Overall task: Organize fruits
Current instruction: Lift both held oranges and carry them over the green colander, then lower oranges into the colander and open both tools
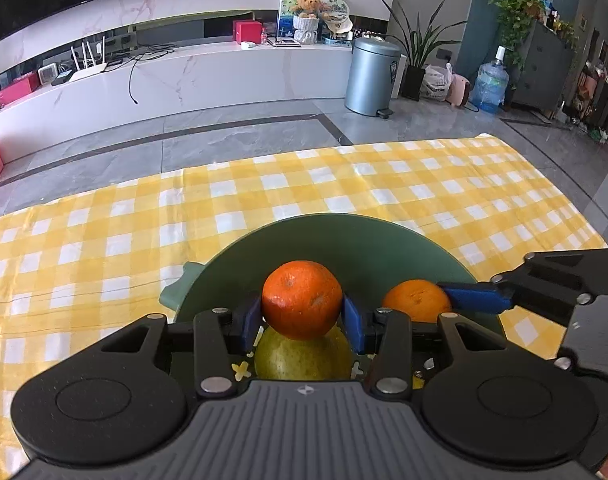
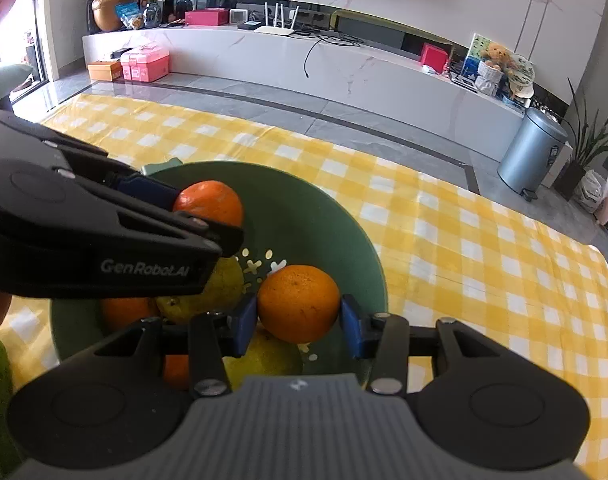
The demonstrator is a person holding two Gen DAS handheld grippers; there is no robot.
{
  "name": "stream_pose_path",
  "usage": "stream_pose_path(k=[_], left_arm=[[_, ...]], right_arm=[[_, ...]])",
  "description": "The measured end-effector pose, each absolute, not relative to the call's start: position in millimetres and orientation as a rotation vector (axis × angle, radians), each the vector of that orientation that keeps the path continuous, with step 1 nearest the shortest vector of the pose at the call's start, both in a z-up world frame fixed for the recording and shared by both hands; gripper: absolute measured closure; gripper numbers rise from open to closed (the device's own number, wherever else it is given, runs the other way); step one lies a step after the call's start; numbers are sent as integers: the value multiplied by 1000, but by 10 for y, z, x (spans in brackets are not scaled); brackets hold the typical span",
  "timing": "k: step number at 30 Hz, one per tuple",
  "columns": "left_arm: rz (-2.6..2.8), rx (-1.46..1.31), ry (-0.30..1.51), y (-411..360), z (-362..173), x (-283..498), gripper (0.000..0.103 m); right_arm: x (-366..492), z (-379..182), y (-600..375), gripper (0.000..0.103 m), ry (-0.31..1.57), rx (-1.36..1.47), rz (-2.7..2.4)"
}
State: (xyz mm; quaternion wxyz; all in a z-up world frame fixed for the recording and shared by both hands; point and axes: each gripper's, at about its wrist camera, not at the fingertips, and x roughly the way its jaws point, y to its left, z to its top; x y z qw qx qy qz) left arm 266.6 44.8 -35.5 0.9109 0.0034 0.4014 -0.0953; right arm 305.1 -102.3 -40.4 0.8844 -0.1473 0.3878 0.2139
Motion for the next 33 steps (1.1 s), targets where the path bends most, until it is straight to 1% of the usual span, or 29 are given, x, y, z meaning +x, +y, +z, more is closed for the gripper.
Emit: stream_pose_path(k=[7,14,27,28,30,33], left_arm=[[-198,4,833,447,-426,2728,53],[-198,20,850,431,-497,2719,53],[-206,39,808,396,-364,2613,47],[-207,40,802,402,-348,2592,47],[-206,35,791,427,-328,2541,47],[-198,22,779,477,-287,2446,47]], right_arm=[[3112,-450,-1019,61,817,-293,441],[3134,-489,-1014,61,818,-287,436],[3112,-464,-1028,60,814,-270,429],[3109,-447,-1033,59,810,-265,429],[3082,-402,-1042,51,799,-251,432],[3019,-354,-1045,48,782,-246,439]])
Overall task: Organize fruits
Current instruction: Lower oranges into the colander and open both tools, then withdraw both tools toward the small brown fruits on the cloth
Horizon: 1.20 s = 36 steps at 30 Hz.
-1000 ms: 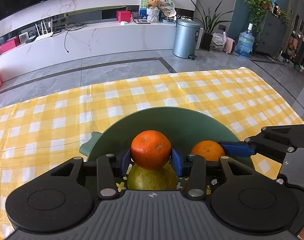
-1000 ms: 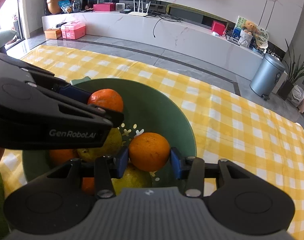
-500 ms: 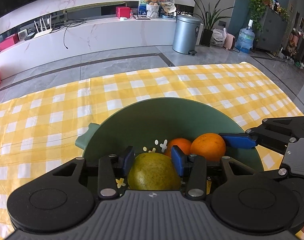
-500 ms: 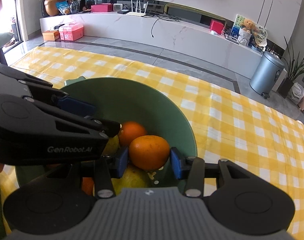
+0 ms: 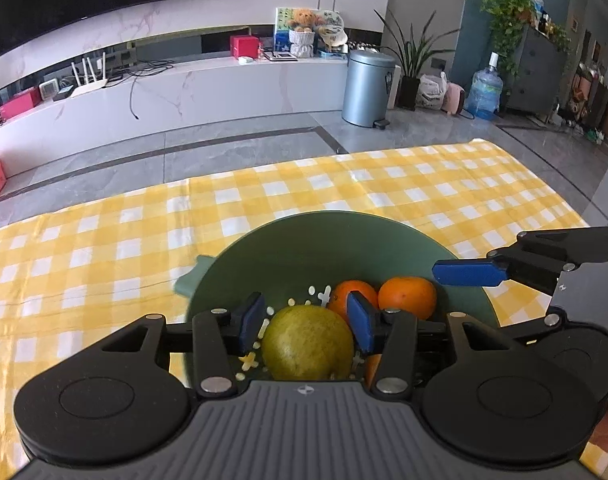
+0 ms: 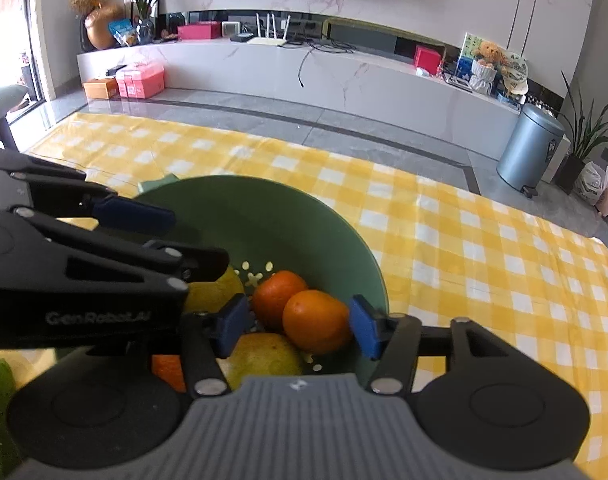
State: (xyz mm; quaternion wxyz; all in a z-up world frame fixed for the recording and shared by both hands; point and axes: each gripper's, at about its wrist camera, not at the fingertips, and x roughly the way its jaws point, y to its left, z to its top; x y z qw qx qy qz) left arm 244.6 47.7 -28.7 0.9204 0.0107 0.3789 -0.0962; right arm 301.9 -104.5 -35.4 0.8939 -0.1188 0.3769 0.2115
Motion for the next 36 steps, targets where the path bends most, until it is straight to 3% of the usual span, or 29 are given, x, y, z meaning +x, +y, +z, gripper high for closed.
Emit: stream_pose_path(k=[25,29,36], left_arm=[[-177,46,816,619,9,1611,46],[-166,-6,757,663,-10,1428,46],[-182,56,799,628,-86,1276,46]], right_arm=[[2223,-58,-1269,35,746,-89,486],[1997,-119,-1298,20,761,-75,451],[1755,-275,-1348,22,822,-88,425]])
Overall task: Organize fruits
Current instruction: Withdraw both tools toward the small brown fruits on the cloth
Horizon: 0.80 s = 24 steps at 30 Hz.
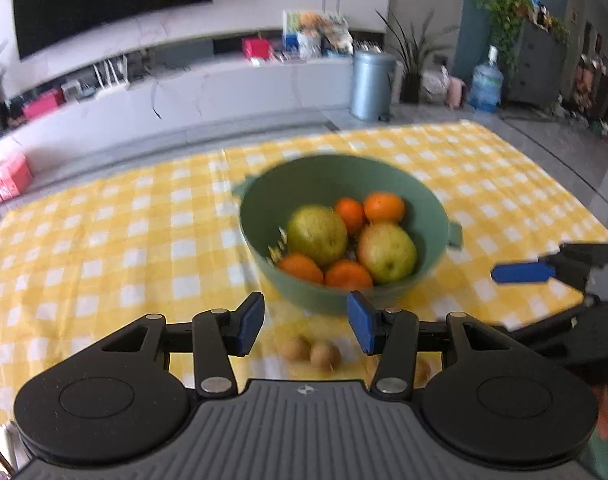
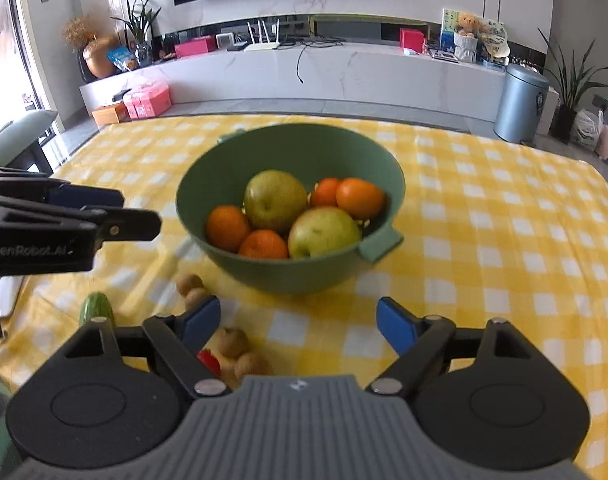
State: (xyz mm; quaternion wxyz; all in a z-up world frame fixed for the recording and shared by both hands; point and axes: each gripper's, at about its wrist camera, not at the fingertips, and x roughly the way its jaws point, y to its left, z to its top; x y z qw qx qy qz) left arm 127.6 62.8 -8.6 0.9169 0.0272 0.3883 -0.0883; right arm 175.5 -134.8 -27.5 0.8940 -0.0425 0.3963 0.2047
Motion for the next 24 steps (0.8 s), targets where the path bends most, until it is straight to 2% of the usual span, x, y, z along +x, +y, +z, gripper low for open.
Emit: stream_pose_path(k=[7,10,16,18,24], left_arm=[[-286,-15,910,715,-258,1251,46],[-289,-27,960,713,-406,1257,46],[-265,-25,999,753,-583,1261,52],[-273,-38,991,768,-593,1266,54],[-294,33,1000,622,-700,1283,62]], right_arm=[[1742,-374,-1444,26,875,-63,413],[1773,-446,-1437,32,915,-59,420],[1795,-530,-1383,46,962,-59,466],[1795,-567,-1326,56,977,-74,492],[1843,-656,-1211,73,1024,-95,550]])
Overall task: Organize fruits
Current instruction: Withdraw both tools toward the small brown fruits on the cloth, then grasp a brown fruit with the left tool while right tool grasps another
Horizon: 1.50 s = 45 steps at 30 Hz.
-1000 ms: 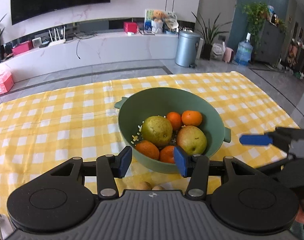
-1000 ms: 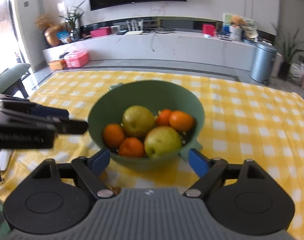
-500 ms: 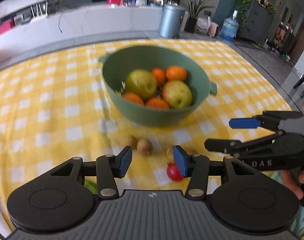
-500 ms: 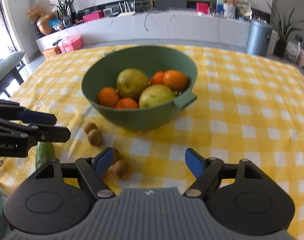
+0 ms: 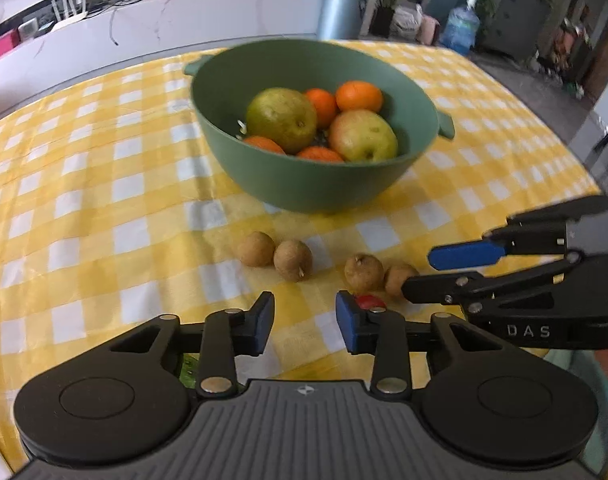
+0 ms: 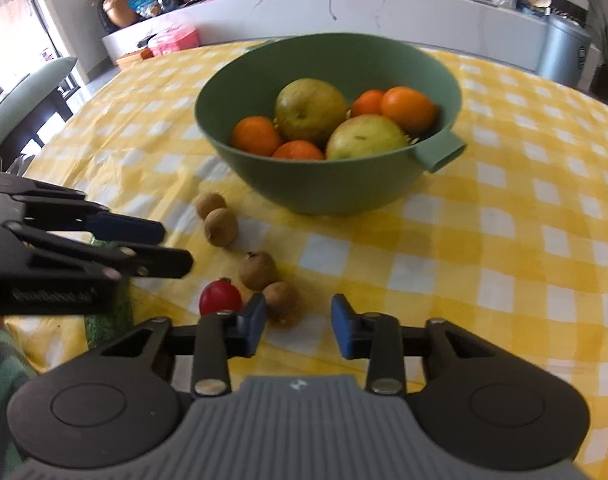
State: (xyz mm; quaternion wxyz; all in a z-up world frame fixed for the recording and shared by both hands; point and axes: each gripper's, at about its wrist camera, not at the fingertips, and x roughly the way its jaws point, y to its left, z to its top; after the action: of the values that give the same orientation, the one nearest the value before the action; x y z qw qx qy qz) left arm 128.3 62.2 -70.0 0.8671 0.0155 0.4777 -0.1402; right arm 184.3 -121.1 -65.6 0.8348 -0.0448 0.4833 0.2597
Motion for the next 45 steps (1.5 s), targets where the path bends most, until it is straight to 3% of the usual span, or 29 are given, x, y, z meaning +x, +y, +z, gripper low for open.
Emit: stream_pose_path(k=[25,36,45], left_arm=[[-241,-4,934,554,-773,1444,63],[-174,3,944,516,-823,1495,74],[-191,1,940,502,-804,1460,77]], right_arm=[[1933,-684,-1238,79,1030,-70,531],[1936,-699,-1224,79,1027,-83,523],[1934,-701,-1222,79,1031,-90,518]])
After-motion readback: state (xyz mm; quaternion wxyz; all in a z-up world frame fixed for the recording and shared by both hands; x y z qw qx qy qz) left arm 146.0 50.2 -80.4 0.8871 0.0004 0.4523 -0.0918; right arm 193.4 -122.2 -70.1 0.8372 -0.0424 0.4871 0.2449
